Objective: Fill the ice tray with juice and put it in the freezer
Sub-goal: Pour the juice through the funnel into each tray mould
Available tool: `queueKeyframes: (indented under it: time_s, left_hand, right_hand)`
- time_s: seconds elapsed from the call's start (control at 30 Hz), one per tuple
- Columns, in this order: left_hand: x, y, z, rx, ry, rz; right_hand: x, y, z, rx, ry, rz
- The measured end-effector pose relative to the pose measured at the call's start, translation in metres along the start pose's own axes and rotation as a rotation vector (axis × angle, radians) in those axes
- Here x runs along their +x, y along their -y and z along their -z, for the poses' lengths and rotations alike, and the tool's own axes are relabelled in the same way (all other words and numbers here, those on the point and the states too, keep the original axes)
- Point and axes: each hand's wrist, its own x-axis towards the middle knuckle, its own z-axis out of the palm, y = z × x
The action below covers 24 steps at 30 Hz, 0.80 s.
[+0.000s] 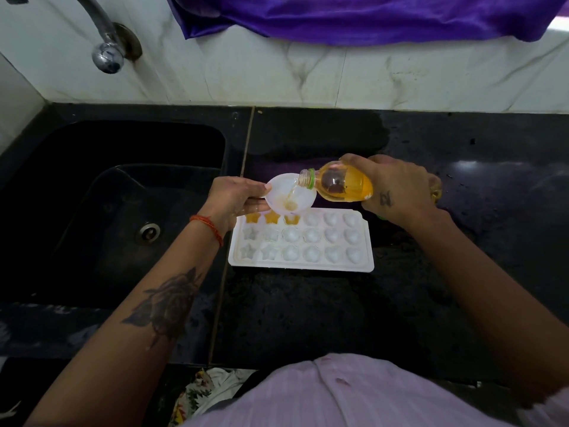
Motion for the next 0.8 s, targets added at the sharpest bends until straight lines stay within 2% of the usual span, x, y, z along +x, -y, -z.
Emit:
queueKeyframes:
  time_s: [0.3,0.8]
  left_hand:
    - [-0.003,-0.006,-0.004,-0.025,0.076,-0.023]
    - [-0.004,-0.001,-0.031,0.002,0.121,-0.015]
  right_hand:
    - [-0.01,-0.004,0.007,0.135,0.018,-0.074]
    - [-0.024,-0.025,0.006,-0.02,-0.013,-0.054]
